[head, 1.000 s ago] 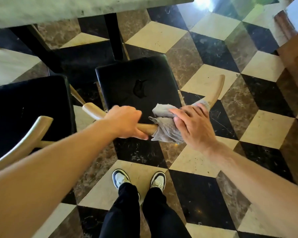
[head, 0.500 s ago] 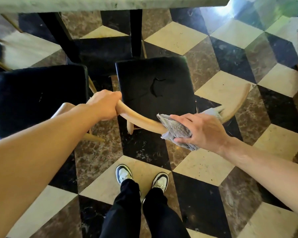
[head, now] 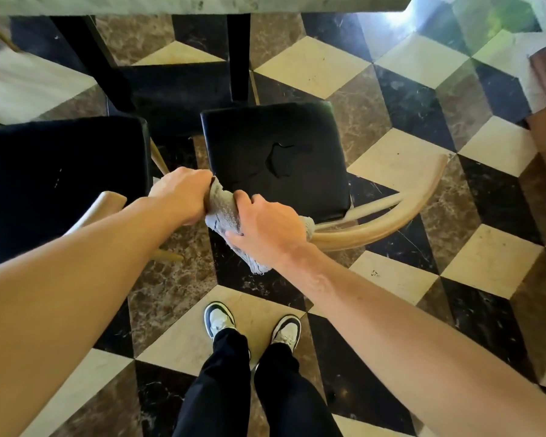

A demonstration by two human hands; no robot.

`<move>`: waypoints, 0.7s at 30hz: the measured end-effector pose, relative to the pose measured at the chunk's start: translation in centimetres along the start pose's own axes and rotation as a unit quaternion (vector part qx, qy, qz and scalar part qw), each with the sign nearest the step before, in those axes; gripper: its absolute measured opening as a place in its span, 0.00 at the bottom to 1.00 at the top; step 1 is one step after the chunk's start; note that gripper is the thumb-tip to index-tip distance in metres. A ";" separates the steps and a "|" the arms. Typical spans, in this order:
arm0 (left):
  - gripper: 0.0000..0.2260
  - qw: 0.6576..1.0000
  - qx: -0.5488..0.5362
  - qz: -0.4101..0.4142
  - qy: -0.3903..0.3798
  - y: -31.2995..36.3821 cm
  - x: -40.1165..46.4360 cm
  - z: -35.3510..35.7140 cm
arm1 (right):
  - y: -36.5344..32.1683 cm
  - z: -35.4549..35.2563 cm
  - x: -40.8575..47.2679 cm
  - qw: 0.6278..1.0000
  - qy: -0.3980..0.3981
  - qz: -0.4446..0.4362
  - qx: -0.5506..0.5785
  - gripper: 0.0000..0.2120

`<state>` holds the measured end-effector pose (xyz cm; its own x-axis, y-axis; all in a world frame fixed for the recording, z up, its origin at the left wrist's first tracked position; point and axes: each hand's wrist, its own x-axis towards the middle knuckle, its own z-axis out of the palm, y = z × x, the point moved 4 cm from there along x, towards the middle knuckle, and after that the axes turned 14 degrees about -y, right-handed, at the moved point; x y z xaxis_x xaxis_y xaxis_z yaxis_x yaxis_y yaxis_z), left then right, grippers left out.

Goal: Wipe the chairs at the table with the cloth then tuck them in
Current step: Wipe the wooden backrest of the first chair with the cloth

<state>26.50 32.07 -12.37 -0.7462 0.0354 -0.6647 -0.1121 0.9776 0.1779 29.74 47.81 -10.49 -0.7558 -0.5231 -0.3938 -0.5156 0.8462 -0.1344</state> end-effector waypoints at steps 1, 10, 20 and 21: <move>0.13 1.000 -0.009 -0.006 0.000 0.0 0.0 0.1 | 0.4 -0.1 -0.3 1.000 -0.005 -0.008 0.007 0.31; 0.14 1.000 -0.023 -0.015 -0.008 0.3 -1.1 -0.5 | 7.0 -0.1 -5.7 0.993 0.066 -0.065 -0.070 0.34; 0.22 0.993 -0.098 0.028 -0.052 -0.5 -1.1 -0.3 | 8.7 -0.2 -6.7 0.994 0.040 -0.081 -0.068 0.35; 0.23 0.992 -0.105 0.030 -0.060 -0.6 -1.0 -0.2 | 8.2 -0.1 -6.5 0.994 0.036 -0.081 -0.068 0.35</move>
<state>27.18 31.37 -11.66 -0.6728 0.1286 -0.7285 -0.2139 0.9089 0.3580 30.37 58.13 -8.90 -0.6822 -0.6620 -0.3104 -0.6796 0.7307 -0.0647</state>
